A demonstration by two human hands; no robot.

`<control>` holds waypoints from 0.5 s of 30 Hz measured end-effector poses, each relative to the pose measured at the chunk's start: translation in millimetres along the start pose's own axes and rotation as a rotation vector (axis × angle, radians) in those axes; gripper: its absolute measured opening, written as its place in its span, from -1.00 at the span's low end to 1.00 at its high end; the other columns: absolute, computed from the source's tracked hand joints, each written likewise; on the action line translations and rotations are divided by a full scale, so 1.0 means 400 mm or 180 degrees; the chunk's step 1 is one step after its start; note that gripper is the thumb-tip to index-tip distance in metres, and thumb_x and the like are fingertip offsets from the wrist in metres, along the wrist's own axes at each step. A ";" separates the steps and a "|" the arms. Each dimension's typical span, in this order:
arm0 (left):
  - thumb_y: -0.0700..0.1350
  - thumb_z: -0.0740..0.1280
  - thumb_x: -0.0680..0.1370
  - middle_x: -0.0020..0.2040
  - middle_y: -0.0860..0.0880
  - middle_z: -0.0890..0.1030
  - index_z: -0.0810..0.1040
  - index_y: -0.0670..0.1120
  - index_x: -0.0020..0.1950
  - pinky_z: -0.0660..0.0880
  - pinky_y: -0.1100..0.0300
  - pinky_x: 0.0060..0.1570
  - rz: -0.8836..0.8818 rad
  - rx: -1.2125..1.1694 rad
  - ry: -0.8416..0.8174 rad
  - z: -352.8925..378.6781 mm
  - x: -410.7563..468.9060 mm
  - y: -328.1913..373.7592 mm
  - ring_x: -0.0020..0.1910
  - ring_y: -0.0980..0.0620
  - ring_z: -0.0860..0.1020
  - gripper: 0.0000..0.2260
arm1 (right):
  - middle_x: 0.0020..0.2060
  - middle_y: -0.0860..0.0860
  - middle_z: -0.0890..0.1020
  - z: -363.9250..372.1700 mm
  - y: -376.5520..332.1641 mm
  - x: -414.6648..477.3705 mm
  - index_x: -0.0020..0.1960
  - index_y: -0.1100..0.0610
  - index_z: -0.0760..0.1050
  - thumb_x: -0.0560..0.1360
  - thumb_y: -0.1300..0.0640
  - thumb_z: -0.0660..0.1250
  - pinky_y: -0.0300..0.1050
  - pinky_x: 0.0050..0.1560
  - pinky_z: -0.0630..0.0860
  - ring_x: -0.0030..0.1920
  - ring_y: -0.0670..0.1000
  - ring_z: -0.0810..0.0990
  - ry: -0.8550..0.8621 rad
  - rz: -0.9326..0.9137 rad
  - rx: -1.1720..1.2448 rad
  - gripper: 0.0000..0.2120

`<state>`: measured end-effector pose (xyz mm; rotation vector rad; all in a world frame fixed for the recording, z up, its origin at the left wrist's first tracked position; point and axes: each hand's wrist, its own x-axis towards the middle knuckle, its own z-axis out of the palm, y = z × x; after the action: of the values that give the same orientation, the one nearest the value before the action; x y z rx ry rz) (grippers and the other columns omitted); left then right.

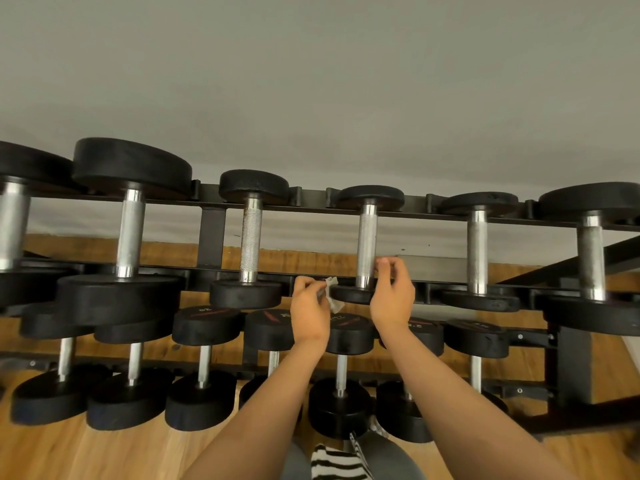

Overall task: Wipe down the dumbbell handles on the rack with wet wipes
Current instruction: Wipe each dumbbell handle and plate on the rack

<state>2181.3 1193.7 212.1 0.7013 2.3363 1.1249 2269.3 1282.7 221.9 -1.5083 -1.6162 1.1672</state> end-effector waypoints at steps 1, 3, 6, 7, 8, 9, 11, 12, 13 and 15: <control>-0.39 0.32 0.54 0.06 0.00 0.46 0.60 -0.25 0.19 0.36 0.45 0.13 -0.0047 -0.0007 -0.0074 -0.003 0.005 0.000 0.03 0.13 0.48 -0.76 | -0.09 -0.05 0.62 0.000 0.000 0.001 0.05 0.04 0.52 0.59 -0.13 0.13 0.05 0.05 0.55 -0.02 -0.01 0.57 -0.0004 0.0004 -0.0006 -0.70; -0.38 0.32 0.54 0.07 -0.05 0.53 0.61 -0.23 0.18 0.38 0.38 0.12 -0.0218 -0.0124 -0.0213 -0.008 0.013 -0.005 0.06 0.09 0.51 -0.76 | -0.09 -0.04 0.62 -0.001 -0.003 0.000 0.05 0.06 0.52 0.60 -0.11 0.13 0.02 0.04 0.55 -0.03 -0.02 0.57 -0.0003 0.0006 -0.0001 -0.70; -0.35 0.31 0.56 0.09 -0.09 0.62 0.61 -0.19 0.14 0.48 0.22 0.18 -0.0626 -0.0535 -0.0337 -0.015 0.005 -0.017 0.08 0.06 0.54 -0.81 | -0.09 -0.03 0.62 -0.003 -0.002 0.001 0.05 0.08 0.52 0.60 -0.10 0.13 -0.01 0.03 0.55 -0.04 -0.02 0.58 -0.0005 0.0009 0.0017 -0.70; -0.32 0.32 0.57 0.07 -0.08 0.63 0.62 -0.17 0.12 0.51 0.16 0.19 -0.0740 -0.0712 -0.0319 -0.017 -0.004 -0.019 0.07 0.05 0.57 -0.83 | -0.09 -0.02 0.62 -0.003 -0.002 0.002 0.05 0.08 0.52 0.61 -0.09 0.14 -0.01 0.02 0.55 -0.03 -0.02 0.58 -0.0012 0.0012 0.0019 -0.71; -0.29 0.33 0.57 0.04 -0.06 0.64 0.62 -0.14 0.09 0.53 0.13 0.18 -0.0811 -0.0897 -0.0270 -0.018 -0.014 -0.021 0.06 0.04 0.59 -0.85 | -0.09 -0.02 0.62 -0.004 -0.001 0.003 0.05 0.08 0.52 0.61 -0.08 0.14 -0.02 0.02 0.55 -0.03 -0.02 0.58 -0.0023 0.0017 0.0019 -0.72; -0.27 0.34 0.57 0.01 -0.04 0.64 0.62 -0.11 0.06 0.54 0.17 0.14 -0.0870 -0.1095 -0.0213 -0.021 -0.025 -0.018 0.05 0.04 0.59 -0.87 | -0.09 -0.02 0.62 -0.004 0.000 0.004 0.05 0.08 0.52 0.61 -0.07 0.14 -0.02 0.02 0.55 -0.03 -0.02 0.58 -0.0037 0.0017 0.0018 -0.73; -0.27 0.34 0.57 -0.02 -0.02 0.65 0.61 -0.04 0.01 0.54 0.26 0.06 -0.0912 -0.1449 -0.0146 -0.031 -0.041 -0.002 0.03 0.05 0.62 -0.86 | -0.09 -0.03 0.62 -0.005 0.000 0.004 0.05 0.07 0.52 0.61 -0.07 0.14 -0.05 0.01 0.54 -0.03 -0.02 0.57 -0.0065 0.0020 0.0031 -0.73; -0.27 0.34 0.57 -0.02 -0.04 0.66 0.62 -0.03 0.01 0.56 0.25 0.04 -0.0878 -0.1604 -0.0139 -0.037 -0.045 0.005 0.01 0.04 0.63 -0.85 | -0.09 -0.02 0.62 -0.006 -0.002 0.004 0.05 0.07 0.52 0.61 -0.08 0.14 -0.09 -0.01 0.53 -0.03 -0.01 0.58 -0.0081 0.0031 0.0044 -0.73; -0.27 0.34 0.57 -0.02 -0.06 0.67 0.63 -0.04 0.02 0.58 0.24 0.04 -0.0823 -0.1679 -0.0148 -0.044 -0.047 0.012 0.01 0.03 0.64 -0.85 | -0.08 -0.02 0.62 -0.007 -0.003 0.004 0.06 0.07 0.51 0.61 -0.08 0.15 -0.12 -0.03 0.51 -0.02 -0.01 0.58 -0.0099 0.0045 0.0056 -0.73; -0.28 0.35 0.57 -0.02 -0.08 0.67 0.64 -0.09 0.06 0.58 0.28 -0.01 -0.0661 -0.1657 -0.0161 -0.058 -0.055 0.029 -0.01 0.03 0.65 -0.85 | -0.08 -0.01 0.61 -0.010 -0.007 0.003 0.06 0.05 0.50 0.62 -0.06 0.15 -0.19 -0.07 0.47 -0.02 -0.01 0.57 -0.0140 0.0077 0.0083 -0.76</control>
<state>2187.5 1172.9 238.2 0.2847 1.8944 1.5061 2271.4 1284.9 225.7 -1.4994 -1.6095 1.2379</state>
